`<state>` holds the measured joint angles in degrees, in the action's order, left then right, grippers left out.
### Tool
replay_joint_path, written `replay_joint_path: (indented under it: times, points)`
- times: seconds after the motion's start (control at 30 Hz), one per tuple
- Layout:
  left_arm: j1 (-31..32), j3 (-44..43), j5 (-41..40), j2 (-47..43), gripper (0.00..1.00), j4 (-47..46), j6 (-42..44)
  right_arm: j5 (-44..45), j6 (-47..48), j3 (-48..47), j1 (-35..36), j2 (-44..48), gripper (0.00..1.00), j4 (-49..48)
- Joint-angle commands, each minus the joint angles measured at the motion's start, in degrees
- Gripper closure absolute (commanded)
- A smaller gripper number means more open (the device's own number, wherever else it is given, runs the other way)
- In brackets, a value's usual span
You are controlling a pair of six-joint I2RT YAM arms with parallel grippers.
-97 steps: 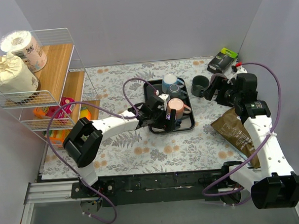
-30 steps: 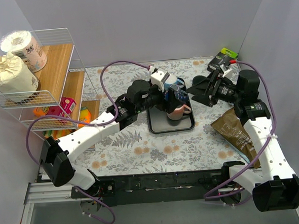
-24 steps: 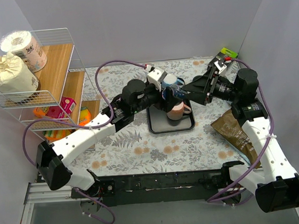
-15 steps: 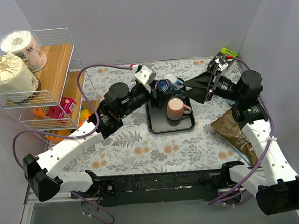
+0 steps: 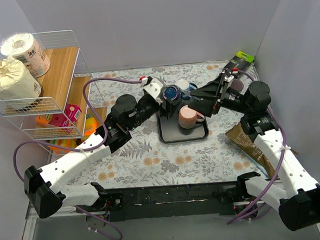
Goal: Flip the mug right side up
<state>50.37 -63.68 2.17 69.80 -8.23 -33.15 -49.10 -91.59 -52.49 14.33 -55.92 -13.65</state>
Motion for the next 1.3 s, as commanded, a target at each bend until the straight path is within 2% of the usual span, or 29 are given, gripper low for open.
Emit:
replay_joint_path:
  times: [0.0, 0.27, 0.53, 0.7, 0.8, 1.27]
  points:
    - [0.1, 0.0, -1.4, -2.6, 1.0, -6.4, 2.9, 3.9, -6.2, 3.6, 2.2, 0.4, 0.21, -4.5]
    - [0.2, 1.4, -1.3, -3.0, 1.0, -7.7, 4.1, 11.0, -14.8, 7.6, 5.3, 0.6, 0.24, -8.8]
    - [0.2, 5.0, -1.2, -4.3, 1.0, -10.6, 6.5, 12.2, -19.1, 7.8, 6.1, -0.9, 0.27, -9.6]
    - [0.2, 7.0, -1.0, -5.5, 1.0, -12.7, 7.8, 12.8, -20.4, 9.2, 6.2, -0.8, 0.44, -10.1]
    - [0.2, 7.5, -0.6, -5.8, 1.0, -13.0, 8.2, 12.8, -20.6, 9.0, 6.3, -1.5, 0.5, -10.3]
    - [0.2, 8.6, -0.6, -6.2, 1.0, -14.4, 9.3, 14.2, -22.2, 11.6, 6.7, -1.7, 0.52, -10.0]
